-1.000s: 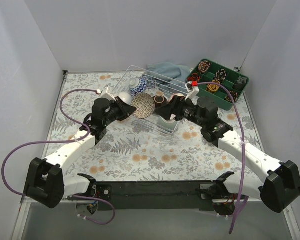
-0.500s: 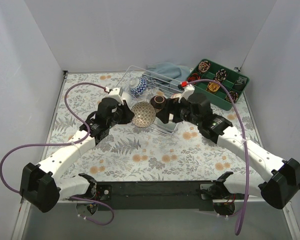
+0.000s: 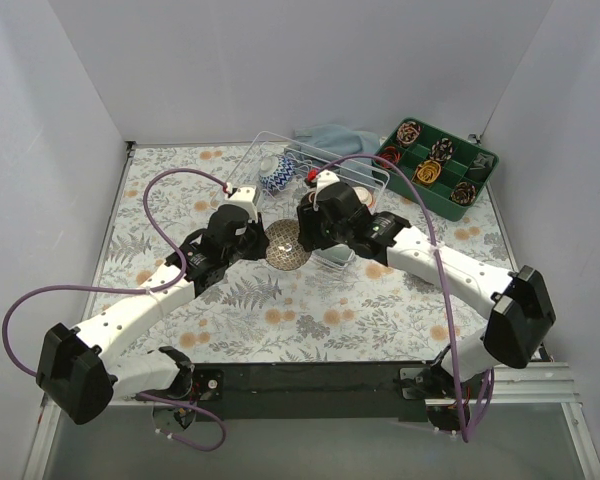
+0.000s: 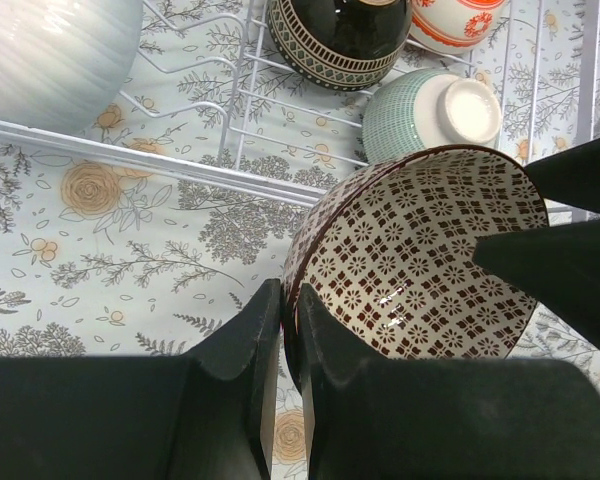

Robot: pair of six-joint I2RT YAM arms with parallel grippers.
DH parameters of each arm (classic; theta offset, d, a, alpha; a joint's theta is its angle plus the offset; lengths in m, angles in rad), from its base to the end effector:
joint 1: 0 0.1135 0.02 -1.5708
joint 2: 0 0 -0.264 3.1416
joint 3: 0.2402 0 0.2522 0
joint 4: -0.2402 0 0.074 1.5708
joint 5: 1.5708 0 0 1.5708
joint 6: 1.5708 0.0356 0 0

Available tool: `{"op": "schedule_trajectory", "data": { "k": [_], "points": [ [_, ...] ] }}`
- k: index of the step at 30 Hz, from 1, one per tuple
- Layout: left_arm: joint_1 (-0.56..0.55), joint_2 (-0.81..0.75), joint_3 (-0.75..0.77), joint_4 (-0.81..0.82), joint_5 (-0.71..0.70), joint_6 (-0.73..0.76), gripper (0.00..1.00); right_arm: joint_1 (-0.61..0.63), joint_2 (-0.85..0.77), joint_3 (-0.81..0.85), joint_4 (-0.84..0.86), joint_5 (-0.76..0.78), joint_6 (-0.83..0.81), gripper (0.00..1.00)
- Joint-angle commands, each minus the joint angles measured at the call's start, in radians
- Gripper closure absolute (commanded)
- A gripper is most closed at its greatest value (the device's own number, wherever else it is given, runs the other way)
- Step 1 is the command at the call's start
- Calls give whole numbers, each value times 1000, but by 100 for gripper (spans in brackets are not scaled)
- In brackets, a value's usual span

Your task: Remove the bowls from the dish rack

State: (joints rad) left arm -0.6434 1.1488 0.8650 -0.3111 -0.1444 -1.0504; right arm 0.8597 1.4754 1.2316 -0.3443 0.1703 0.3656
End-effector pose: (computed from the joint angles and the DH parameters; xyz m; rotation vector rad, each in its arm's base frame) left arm 0.2065 -0.1485 0.2821 -0.5450 2.2093 -0.7953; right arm 0.2250 0.2520 0.3149 -0.4394 2.1521 0.5220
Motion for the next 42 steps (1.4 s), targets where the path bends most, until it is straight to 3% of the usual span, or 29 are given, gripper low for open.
{"op": "schedule_trajectory", "data": {
  "k": [1, 8, 10, 12, 15, 16, 17, 20, 24, 27, 35, 42],
  "points": [
    [-2, -58, 12, 30, -32, 24, 100, 19, 60, 104, -59, 46, -30, 48],
    [-2, -64, 9, 27, -24, 24, 100, 36, 138, 177, -93, 55, -48, 83],
    [-2, -70, 6, 27, -29, 24, 100, 41, 148, 187, -104, 66, -53, 98],
    [-2, -84, 3, 27, -43, 24, 98, 41, 149, 192, -114, 81, -56, 99],
    [-2, -104, 0, 27, -60, 23, 82, 41, 149, 209, -157, 107, -65, 99],
    [-4, -112, 2, 27, -64, 23, 75, 41, 148, 215, -169, 113, -68, 99],
    [-2, -121, -1, 30, -69, 18, 57, 38, 143, 216, -180, 123, -79, 99],
    [2, -164, -9, 44, -96, 16, 29, 15, 116, 221, -220, 126, -83, 99],
    [20, -231, -35, 66, -104, 15, 10, -28, 63, 203, -260, 114, -85, 99],
    [43, -282, -63, 86, -110, 12, 2, -100, -6, 168, -280, 58, -70, 99],
    [64, -359, -110, 86, -179, 43, 2, -346, -281, -6, -370, -3, -53, 99],
    [65, -379, -112, 84, -176, 44, 2, -665, -435, -79, -403, -20, -62, 99]
  ]
}}
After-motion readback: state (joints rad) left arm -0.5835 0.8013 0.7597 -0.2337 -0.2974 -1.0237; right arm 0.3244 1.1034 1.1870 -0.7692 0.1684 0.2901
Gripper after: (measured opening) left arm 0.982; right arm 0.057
